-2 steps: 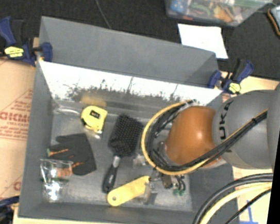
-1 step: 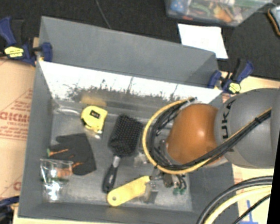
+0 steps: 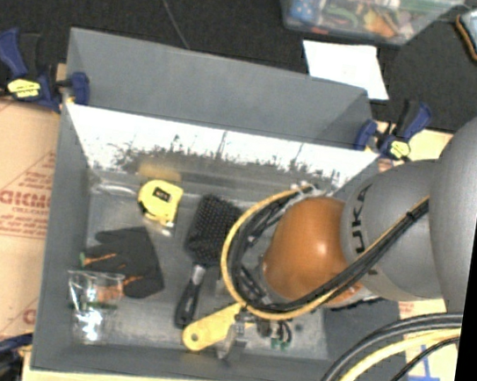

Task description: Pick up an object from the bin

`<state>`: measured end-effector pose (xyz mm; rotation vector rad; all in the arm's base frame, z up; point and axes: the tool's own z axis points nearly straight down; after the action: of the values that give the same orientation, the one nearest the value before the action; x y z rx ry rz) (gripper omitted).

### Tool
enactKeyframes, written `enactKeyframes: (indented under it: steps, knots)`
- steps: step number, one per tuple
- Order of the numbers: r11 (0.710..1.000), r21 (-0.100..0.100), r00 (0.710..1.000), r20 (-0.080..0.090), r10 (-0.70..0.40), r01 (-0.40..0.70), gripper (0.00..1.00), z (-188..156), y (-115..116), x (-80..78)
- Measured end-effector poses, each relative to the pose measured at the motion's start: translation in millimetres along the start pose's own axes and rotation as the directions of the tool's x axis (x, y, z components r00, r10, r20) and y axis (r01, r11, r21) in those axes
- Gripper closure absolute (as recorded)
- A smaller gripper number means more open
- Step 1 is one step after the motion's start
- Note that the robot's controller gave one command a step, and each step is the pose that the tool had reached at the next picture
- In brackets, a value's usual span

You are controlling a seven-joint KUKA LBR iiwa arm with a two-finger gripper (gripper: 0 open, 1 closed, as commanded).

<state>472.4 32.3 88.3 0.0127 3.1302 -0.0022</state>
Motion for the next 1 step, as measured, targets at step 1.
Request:
enactKeyframes:
  steps: [1]
  knots:
    - [0.997,0.003,0.997,0.009,-0.075,0.074,0.00,-37.6,-14.1,-9.0]
